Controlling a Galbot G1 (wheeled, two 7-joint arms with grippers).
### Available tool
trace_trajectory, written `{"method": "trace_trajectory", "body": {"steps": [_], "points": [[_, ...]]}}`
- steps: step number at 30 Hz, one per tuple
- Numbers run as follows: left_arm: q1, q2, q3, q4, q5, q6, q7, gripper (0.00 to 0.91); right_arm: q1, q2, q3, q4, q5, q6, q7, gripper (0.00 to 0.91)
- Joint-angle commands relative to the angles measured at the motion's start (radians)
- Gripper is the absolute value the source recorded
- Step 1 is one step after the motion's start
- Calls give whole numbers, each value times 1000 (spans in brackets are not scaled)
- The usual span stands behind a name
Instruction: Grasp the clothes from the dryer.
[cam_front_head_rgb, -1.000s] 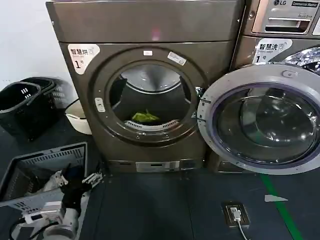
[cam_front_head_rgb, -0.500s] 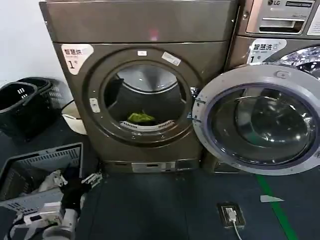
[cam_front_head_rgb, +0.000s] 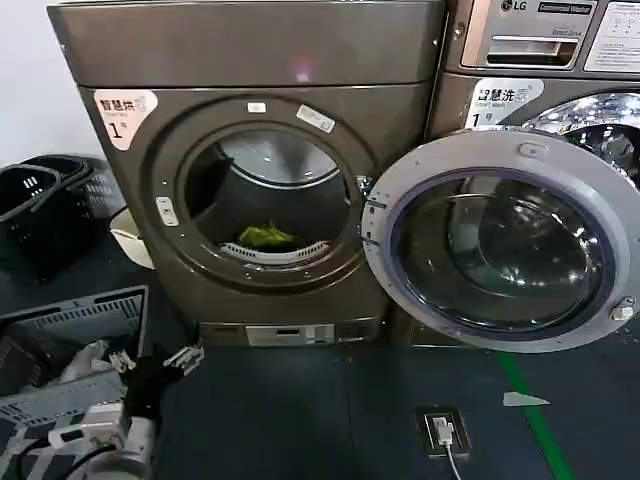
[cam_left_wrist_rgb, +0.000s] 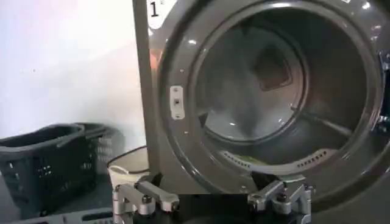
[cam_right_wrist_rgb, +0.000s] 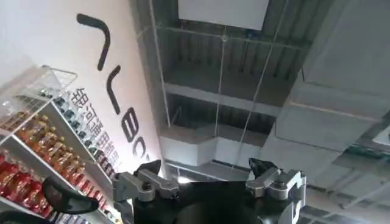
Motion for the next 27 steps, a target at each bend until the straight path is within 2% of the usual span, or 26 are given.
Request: {"method": "trace_trajectory", "body": {"steps": [1,14,27], "points": [[-1,1,1,3,0,1,1,907,0,-1,1,-2,-1,-2,1,907],[-7,3,3,12,0,2,1,907,7,3,-10,4,2,4,-1,907],[-11,0,6,19,3,2,1,907,16,11,-16,13,9,37,-42,907]]}}
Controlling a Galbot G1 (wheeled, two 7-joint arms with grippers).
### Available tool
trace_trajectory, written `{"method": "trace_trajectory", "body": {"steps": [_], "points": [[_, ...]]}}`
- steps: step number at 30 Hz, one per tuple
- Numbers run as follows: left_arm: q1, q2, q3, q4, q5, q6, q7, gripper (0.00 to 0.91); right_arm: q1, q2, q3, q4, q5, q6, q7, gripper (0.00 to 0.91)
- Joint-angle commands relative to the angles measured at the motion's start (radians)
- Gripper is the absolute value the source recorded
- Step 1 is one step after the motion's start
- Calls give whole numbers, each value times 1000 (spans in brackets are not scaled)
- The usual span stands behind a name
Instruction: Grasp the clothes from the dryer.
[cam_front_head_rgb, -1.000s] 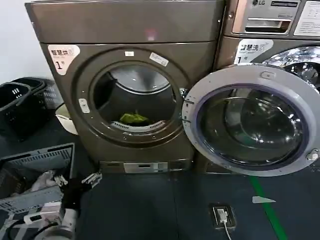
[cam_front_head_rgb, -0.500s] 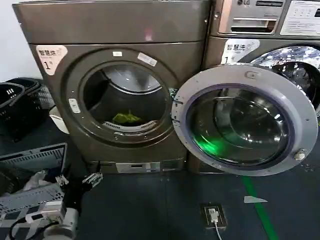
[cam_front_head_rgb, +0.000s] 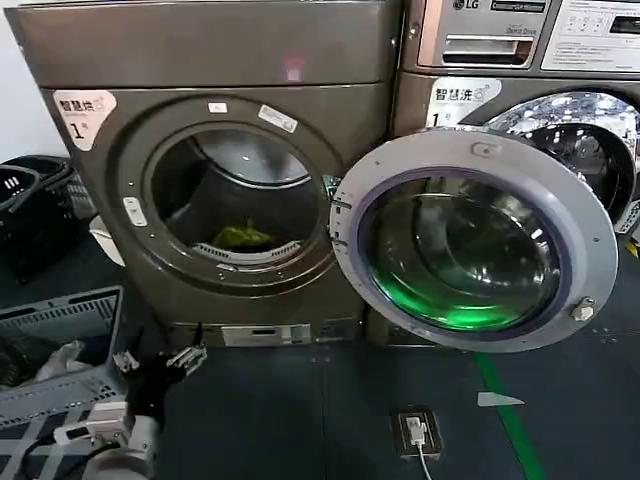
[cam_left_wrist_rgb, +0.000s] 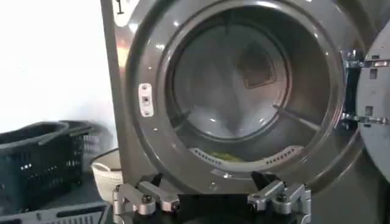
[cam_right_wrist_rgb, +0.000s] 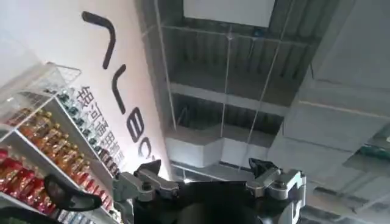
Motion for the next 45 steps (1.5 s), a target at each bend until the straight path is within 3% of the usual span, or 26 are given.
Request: {"method": "trace_trajectory", "body": {"steps": [1,45], "points": [[-1,0,1,1,1,0,1,907,1,1,0,1,-1,8,-11,907],[-87,49,68,57,-6,11,7,907,-26,13,33,7,13,15,-29,907]]}}
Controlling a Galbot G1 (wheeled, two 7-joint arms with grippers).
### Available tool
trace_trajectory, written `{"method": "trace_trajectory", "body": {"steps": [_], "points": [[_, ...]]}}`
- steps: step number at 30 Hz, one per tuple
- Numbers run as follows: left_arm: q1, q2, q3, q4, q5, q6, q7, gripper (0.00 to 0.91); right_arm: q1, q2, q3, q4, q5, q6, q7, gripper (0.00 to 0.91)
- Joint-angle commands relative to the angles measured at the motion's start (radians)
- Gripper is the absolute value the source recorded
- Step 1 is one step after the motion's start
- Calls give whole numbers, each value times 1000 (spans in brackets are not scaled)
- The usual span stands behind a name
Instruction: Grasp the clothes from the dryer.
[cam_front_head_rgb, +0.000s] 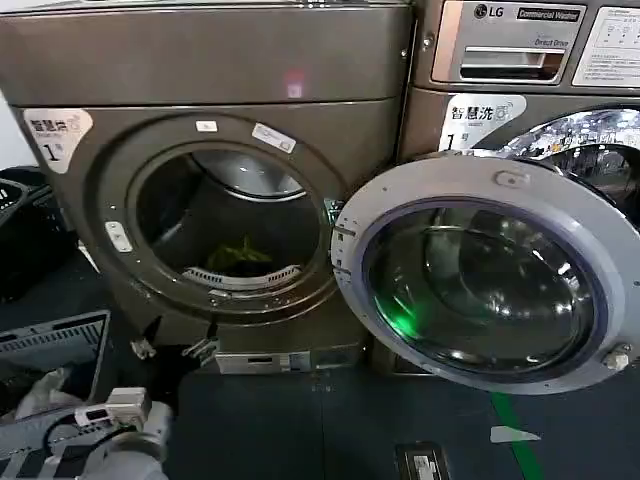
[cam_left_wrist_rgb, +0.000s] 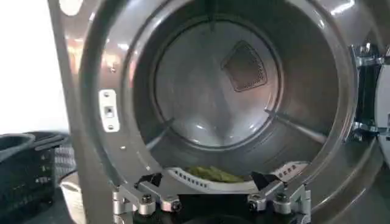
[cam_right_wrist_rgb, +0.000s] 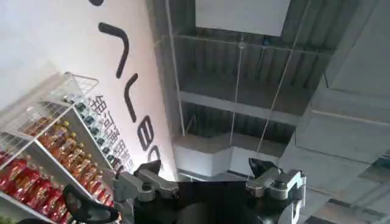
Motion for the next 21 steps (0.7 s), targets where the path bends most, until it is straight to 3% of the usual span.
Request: {"method": "trace_trajectory", "body": {"steps": [1,21], "points": [[-14,5,13,8,-1,1,0,907,0,0,0,1,0,0,1,907],[-18,1,30,18,8,-2,0,907,-2,5,1,5,1,-1,-2,907]]}}
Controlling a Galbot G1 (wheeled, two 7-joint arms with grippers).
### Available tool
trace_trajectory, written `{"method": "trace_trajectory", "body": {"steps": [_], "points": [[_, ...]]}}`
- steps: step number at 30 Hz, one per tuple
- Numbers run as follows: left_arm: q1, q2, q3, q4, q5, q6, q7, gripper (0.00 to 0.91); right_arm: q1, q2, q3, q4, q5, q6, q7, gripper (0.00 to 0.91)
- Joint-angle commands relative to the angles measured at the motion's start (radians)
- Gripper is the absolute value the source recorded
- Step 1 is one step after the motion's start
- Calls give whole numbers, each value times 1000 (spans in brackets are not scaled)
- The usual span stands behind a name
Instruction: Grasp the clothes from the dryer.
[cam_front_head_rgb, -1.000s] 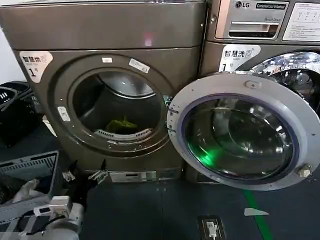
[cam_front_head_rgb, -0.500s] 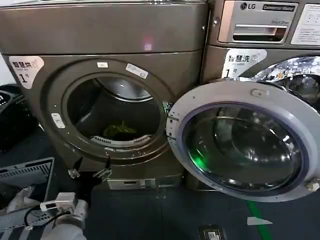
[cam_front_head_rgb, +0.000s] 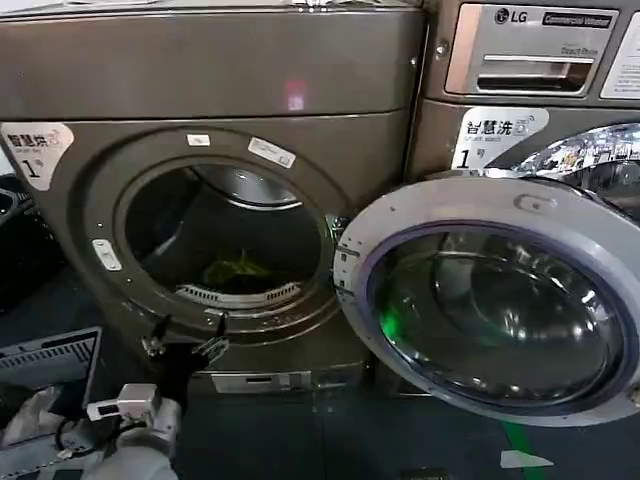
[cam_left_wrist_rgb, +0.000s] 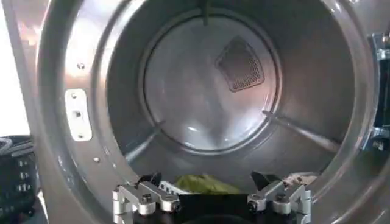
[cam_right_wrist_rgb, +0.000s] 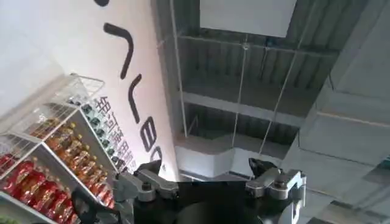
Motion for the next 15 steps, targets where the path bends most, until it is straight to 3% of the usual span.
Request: {"method": "trace_trajectory", "body": {"steps": [1,15], "points": [[-1,0,4,0,2,-1,0,907,1,0,-1,1,1,1,0,907],[-71,16,43,48,-9,-11,2,907,-23,37,1,46,1,-14,25,907]]}}
